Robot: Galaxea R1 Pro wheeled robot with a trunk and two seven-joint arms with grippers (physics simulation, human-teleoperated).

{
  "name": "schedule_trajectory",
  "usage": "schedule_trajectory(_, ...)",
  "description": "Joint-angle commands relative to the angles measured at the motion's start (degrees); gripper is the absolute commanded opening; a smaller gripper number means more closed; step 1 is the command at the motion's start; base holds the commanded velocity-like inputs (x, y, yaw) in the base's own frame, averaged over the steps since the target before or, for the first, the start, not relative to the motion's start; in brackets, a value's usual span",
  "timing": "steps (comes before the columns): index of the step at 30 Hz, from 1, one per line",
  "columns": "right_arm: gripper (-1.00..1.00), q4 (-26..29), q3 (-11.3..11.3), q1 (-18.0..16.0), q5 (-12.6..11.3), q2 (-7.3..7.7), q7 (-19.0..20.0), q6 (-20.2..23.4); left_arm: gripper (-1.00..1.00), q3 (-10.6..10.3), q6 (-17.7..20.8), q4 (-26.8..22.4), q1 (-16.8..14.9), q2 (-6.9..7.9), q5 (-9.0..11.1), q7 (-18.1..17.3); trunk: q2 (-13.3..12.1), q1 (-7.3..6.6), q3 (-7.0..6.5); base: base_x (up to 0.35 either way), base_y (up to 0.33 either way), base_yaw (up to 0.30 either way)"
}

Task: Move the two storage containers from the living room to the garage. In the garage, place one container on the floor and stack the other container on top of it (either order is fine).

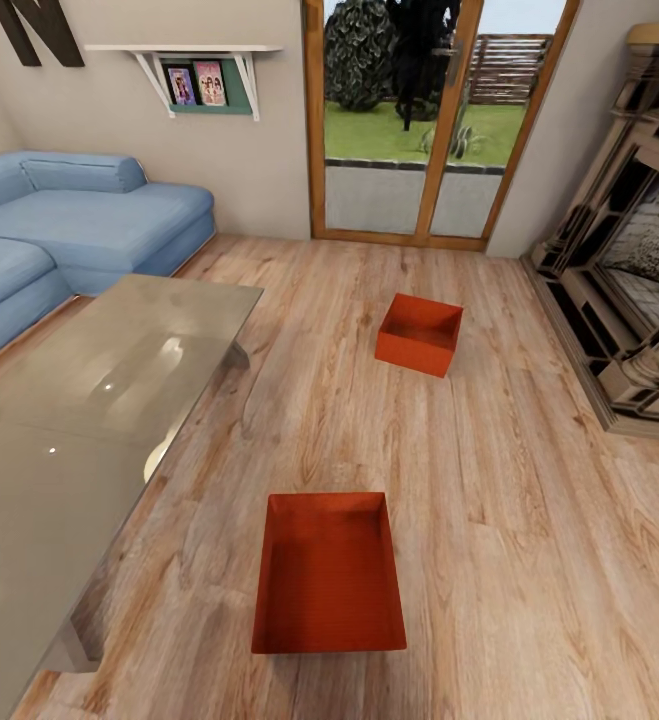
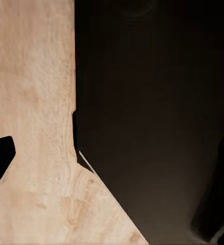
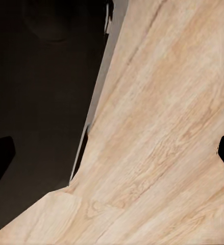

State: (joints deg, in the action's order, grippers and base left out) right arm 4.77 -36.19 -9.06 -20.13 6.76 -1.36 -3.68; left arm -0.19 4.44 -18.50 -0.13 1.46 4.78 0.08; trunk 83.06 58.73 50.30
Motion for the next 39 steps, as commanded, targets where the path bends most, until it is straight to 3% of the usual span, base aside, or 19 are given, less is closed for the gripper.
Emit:
schedule_trajectory(1,1.0,1.9,-0.5,-0.9,-0.5,0.83,-0.2,0.6,1.0,0.1,3.3,-5.8,0.0,0.33,0.5,0.0,0.0,0.0,0.04,0.0,0.0,0.0)
schedule_trajectory(3,1.0,3.4,-0.5,-2.3,-0.5,1.39,-0.2,1.2,1.0,0.2,5.9,-11.4,0.0,0.5,0.6,0.0,0.0,0.0,0.04,0.0,0.0,0.0)
schedule_trajectory(4,1.0,5.7,-0.4,-7.5,-0.6,1.88,-0.7,2.6,1.0,0.3,13.3,-25.0,-0.1,0.52,0.8,-0.2,0.0,0.0,0.04,0.0,0.0,0.0)
schedule_trajectory(6,1.0,6.1,-0.3,-10.7,-0.8,1.68,-1.6,2.9,1.0,0.3,17.9,-27.8,-0.9,0.34,1.1,0.0,0.0,0.0,0.04,0.0,0.0,0.0)
schedule_trajectory(7,1.0,6.4,-0.1,-14.7,-0.9,1.32,-3.5,3.1,1.0,0.4,20.9,-28.9,-5.1,-0.34,1.2,0.0,0.0,0.0,0.04,0.0,0.0,0.0)
schedule_trajectory(10,1.0,7.6,-0.1,-17.7,-0.9,1.14,-4.4,3.7,1.0,0.3,21.7,-29.0,-9.0,-1.62,1.3,0.0,0.0,0.0,0.04,0.0,0.0,0.0)
schedule_trajectory(14,1.0,11.7,0.0,-20.4,-1.0,1.17,-4.9,8.0,1.0,0.3,22.6,-28.9,-13.7,-3.47,1.2,0.3,0.0,0.0,0.04,0.0,0.0,0.0)
schedule_trajectory(18,1.0,16.7,0.1,-23.2,-1.0,1.12,-6.6,12.0,1.0,0.3,26.3,-28.8,-19.2,-5.23,1.1,0.4,0.0,0.0,0.04,0.0,0.0,0.0)
schedule_trajectory(22,1.0,17.5,0.1,-25.6,-1.0,0.91,-7.7,12.9,1.0,0.3,27.2,-28.7,-22.1,-5.56,1.2,0.5,0.0,0.0,0.04,0.0,0.0,0.0)
schedule_trajectory(27,1.0,17.7,0.1,-28.5,-2.0,-1.55,-8.3,13.1,1.0,0.3,27.7,-26.7,-27.4,-6.18,1.4,0.6,0.0,0.0,0.04,0.0,0.0,0.0)
schedule_trajectory(28,1.0,17.7,0.1,-28.8,-2.3,-2.26,-8.8,13.1,1.0,0.3,27.6,-25.7,-28.5,-6.51,1.3,0.6,0.0,0.0,0.04,0.0,0.0,0.0)
schedule_trajectory(29,1.0,17.7,0.2,-29.2,-2.9,-3.97,-9.9,12.9,1.0,0.2,27.2,-23.0,-30.6,-7.26,0.9,0.6,0.0,0.0,0.04,0.0,0.0,0.0)
schedule_trajectory(32,1.0,17.6,0.2,-29.4,-4.0,-6.1,-11.5,12.3,1.0,0.1,26.9,-20.1,-32.6,-8.08,0.5,0.7,0.0,0.0,0.04,0.0,0.0,0.0)
schedule_trajectory(39,1.0,15.6,0.2,-29.4,-7.4,-7.19,-13.7,9.2,1.0,0.0,26.7,-18.3,-33.5,-8.53,0.3,0.9,0.0,0.0,0.04,0.0,0.0,0.0)
